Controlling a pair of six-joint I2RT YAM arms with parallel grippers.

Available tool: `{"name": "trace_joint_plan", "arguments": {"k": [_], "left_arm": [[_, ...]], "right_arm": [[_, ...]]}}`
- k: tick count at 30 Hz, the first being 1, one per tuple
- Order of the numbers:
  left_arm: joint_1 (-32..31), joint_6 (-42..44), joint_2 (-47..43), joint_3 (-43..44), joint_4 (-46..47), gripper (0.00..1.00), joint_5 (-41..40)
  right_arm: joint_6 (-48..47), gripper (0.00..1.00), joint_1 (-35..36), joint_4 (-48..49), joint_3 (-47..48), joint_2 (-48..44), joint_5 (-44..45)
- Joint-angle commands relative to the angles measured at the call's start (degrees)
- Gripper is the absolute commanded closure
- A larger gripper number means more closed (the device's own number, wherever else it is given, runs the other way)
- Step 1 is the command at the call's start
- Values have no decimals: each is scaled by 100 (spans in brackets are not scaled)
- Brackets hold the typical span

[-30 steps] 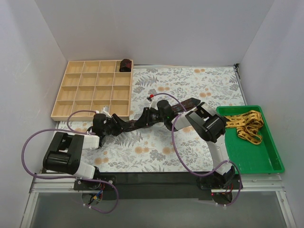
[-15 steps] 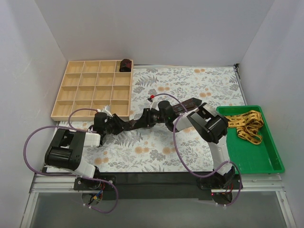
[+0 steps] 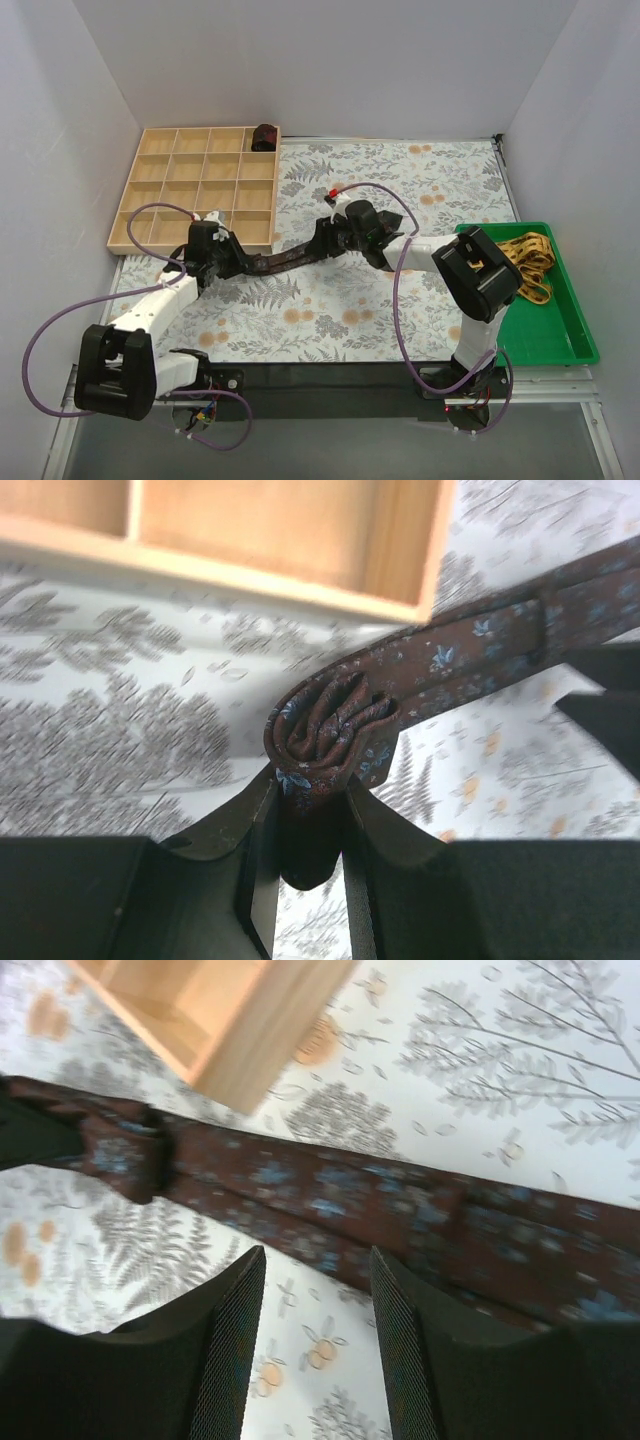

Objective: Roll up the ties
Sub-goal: Roll the tie

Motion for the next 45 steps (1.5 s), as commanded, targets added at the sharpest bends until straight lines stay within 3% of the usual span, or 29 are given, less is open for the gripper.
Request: {"name": "trace_joint_plan", "arguments": {"k": [1,7,15,18,30,37,45], "left_arm": [[-2,708,-178,242,-1427,100,-467],[-11,1035,-231,409,-1973,100,-749],[-2,1052,-258,453,-1965,100,-872],[-2,1044,-213,497,-1965,100,-925],[-2,982,-125,515,-1868,100,-960],[15,754,-73,664,-1842,100,-1180],[226,323,-116,665,-1631,100,-1294]], "right_arm": [[-747,55,9,-810,129,-191,887],[-951,55,18,-1083,339,-33,1020],[-1196,58,158,-1118,647,186,959],[-1223,64,246,-1127,735,266,950],[-1188,64,528,-1171,894,600,915],[-1039,92,528,-1180,516,468,1257],[-828,95,528,-1180,94,240,1547]]}}
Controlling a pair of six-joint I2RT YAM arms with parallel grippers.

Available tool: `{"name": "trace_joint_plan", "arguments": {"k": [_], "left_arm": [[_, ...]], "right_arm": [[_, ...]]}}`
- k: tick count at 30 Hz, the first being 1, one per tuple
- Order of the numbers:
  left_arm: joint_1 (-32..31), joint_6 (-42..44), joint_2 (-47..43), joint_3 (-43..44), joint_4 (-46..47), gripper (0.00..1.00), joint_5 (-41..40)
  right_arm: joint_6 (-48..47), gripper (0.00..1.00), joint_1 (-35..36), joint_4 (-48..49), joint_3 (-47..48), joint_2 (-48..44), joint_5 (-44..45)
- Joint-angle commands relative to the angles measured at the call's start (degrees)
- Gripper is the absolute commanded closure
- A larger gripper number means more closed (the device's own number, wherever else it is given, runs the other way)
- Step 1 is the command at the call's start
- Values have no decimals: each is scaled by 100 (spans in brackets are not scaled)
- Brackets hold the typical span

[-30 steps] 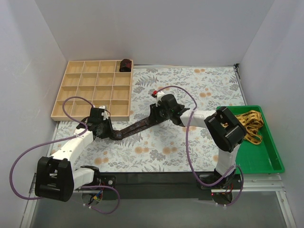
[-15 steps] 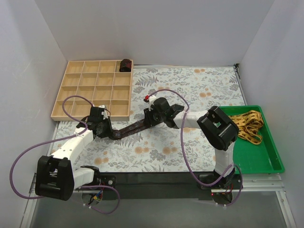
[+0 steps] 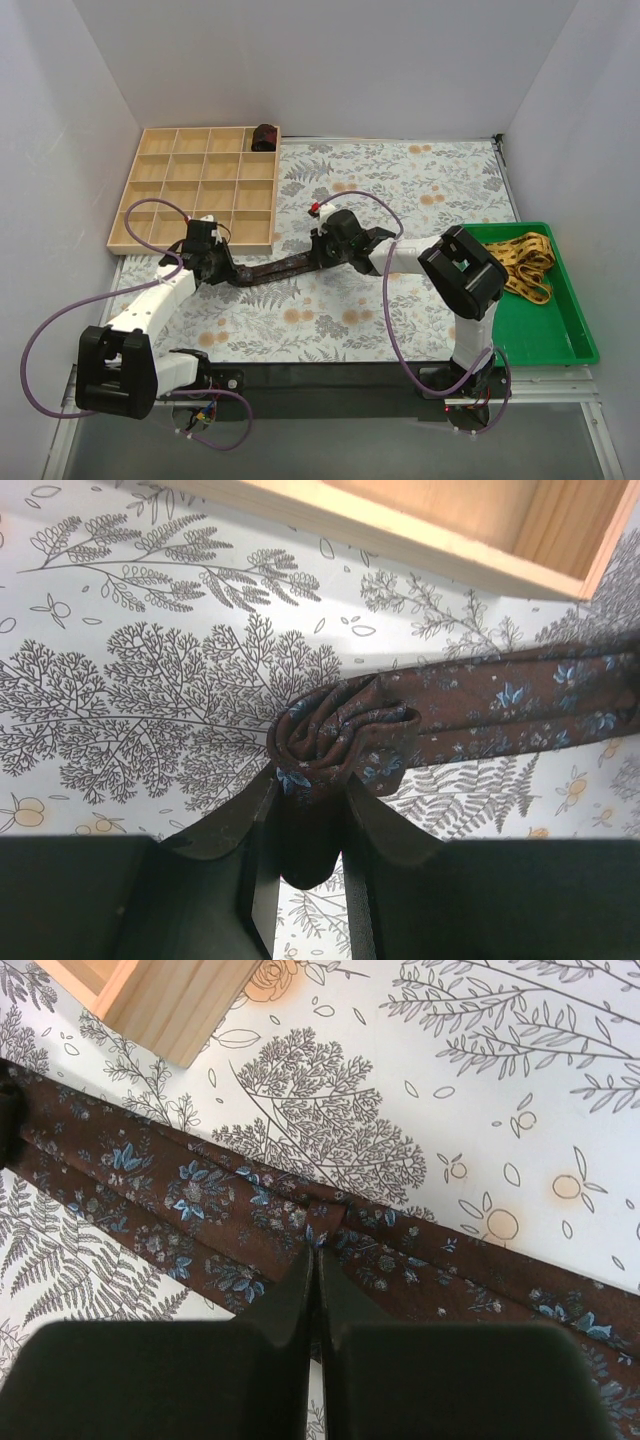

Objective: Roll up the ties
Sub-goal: Roll the tie

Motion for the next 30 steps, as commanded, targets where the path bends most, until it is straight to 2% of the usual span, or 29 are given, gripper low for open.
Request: {"name": "trace_joint_plan", "arguments": {"k": [1,11,14,18,30], "left_arm": [[126,-215,-147,135,216,100,-228],[100,-119,116,319,155,100,-860],[-216,-13,327,626,24,100,-1395],[-962,-21,940,1224,-459,100,-2431],[-2202,-197,2216,2147,-1409,100,-4243]], "right_arm": [[92,95,16,-266,-278,-147,347],[259,95,42,-257,-357,-183,409],[321,95,69,-257,-401,-156,488],[470,94,104,-240,-410,-95,506],[699,92,218,24,-542,-104,506]]}}
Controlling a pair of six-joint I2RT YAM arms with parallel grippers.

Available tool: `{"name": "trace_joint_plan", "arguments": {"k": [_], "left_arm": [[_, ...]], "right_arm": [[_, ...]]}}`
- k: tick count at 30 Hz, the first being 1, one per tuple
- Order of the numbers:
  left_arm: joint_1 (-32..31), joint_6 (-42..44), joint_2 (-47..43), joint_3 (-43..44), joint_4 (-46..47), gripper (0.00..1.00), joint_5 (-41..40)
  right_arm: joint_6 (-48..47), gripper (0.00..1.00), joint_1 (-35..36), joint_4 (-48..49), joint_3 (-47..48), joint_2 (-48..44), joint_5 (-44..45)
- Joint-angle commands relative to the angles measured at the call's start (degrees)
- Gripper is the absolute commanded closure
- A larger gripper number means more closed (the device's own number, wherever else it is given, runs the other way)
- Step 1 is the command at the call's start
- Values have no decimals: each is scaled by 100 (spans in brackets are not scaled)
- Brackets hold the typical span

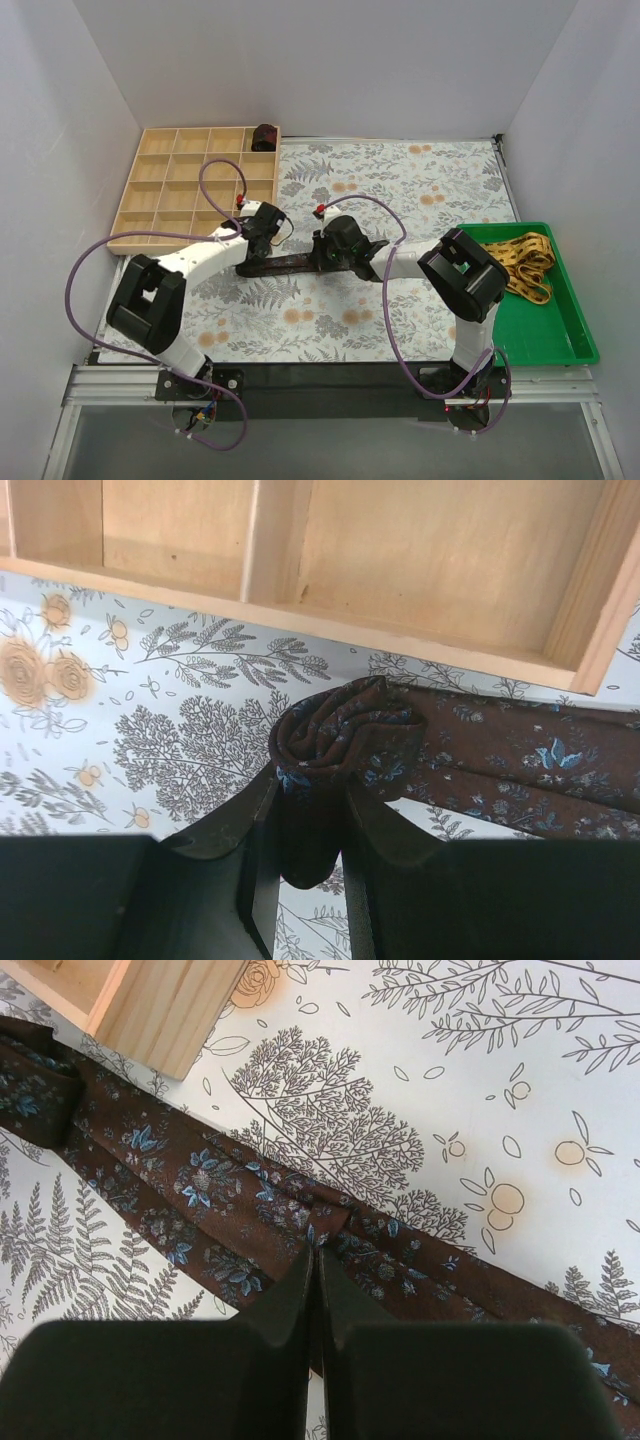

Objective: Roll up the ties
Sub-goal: Roll the tie

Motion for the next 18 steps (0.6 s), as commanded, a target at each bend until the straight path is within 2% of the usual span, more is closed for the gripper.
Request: {"name": "trace_joint_plan", "arguments": {"k": [1,8,15,18], "left_arm": [[-310,-90,221,423,-498,100,-1037],[-951,-397,739,985,-1095,100,-1442],[-1471,-872,1846,1715,-1816,100,-1627],[-1620,-925,2049,1891,-1931,100,-1662]], "right_arm": [[72,92,57,-315,-236,-5,117],[186,91,57,-51,-367,-49,117],[440,88,57,536,-613,21,-120],[476,87,57,766,-789,-14,-173]]}}
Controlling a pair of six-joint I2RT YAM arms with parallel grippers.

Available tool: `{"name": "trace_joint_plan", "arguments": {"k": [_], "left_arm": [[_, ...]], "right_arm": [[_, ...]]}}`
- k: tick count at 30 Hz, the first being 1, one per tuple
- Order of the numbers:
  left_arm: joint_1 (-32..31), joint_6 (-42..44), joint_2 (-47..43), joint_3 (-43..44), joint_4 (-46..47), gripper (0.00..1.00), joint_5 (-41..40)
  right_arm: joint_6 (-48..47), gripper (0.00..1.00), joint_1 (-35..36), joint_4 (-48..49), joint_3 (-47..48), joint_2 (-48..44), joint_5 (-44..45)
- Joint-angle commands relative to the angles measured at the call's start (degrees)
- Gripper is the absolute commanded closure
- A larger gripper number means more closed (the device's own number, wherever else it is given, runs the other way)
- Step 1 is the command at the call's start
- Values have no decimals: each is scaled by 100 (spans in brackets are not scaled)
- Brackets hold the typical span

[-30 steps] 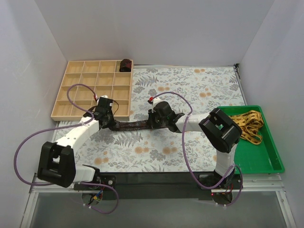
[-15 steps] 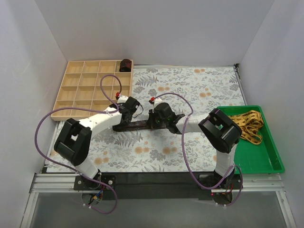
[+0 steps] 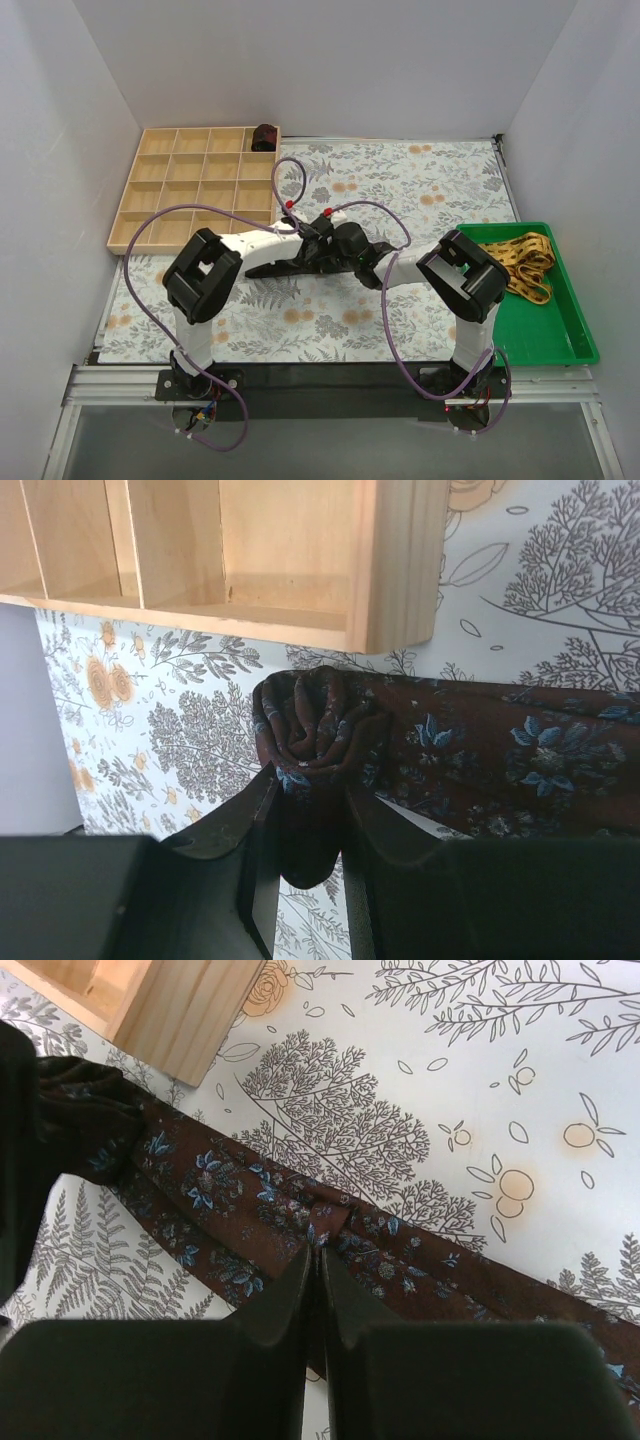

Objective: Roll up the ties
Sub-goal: Roll the tie

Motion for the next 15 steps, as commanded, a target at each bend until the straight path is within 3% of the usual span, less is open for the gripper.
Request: {"name": "trace_joint_plan", "arguments": {"k": [1,10,15], "left_arm": [[-156,-344,139,246,-403,100,-272],[-182,-607,184,474,-1246,100,-1098],[-174,-1239,639,536,-2064,100,-1433]], "right_arm": [[115,87,59,-69,-337,-20,-138],[265,87,-20,222,-566,-38,-173],[256,87,-29,231,-575,-47,-147]]}}
